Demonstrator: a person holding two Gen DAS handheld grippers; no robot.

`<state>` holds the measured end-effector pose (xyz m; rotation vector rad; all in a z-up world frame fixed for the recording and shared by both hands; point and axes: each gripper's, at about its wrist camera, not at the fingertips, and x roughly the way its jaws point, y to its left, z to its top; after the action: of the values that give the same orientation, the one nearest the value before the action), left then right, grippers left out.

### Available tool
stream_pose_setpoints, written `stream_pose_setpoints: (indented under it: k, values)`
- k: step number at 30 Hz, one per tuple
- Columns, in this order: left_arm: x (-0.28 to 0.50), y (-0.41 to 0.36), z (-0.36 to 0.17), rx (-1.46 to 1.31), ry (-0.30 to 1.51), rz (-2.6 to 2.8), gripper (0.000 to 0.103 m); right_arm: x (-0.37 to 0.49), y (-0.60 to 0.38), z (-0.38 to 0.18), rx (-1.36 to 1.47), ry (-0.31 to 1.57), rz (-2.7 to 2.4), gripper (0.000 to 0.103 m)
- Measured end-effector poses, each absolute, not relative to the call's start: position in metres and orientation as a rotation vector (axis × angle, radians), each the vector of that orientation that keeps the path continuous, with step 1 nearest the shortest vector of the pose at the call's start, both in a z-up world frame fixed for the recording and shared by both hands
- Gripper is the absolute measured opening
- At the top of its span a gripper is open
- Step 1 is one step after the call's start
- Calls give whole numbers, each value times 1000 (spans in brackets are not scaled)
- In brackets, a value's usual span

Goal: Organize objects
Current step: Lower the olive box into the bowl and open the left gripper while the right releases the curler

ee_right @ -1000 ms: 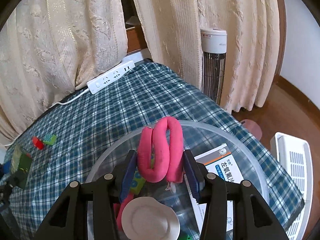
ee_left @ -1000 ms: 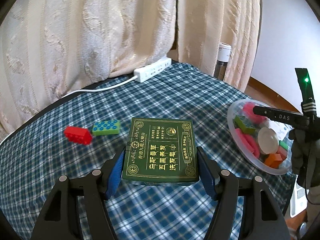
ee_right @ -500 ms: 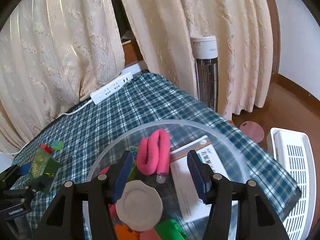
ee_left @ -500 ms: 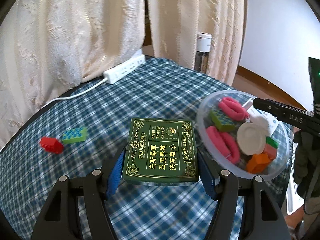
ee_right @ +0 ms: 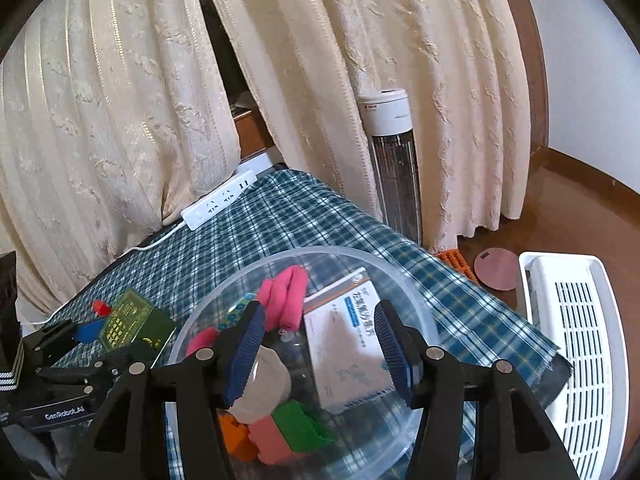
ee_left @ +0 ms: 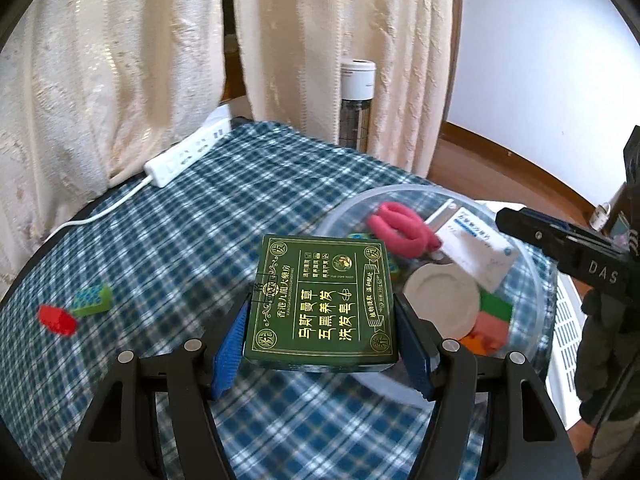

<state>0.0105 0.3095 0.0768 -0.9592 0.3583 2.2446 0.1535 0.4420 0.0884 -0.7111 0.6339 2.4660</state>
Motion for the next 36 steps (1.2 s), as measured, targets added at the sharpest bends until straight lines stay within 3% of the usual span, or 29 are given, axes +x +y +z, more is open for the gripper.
stream_pose_setpoints:
  k: [21, 36]
  values:
    - [4, 361, 68, -1011, 305, 2098, 70, 171, 451, 82, -702, 682, 2459, 60]
    - [4, 342, 75, -1007, 264, 2128, 70, 169, 446, 82, -704, 689, 2475, 60]
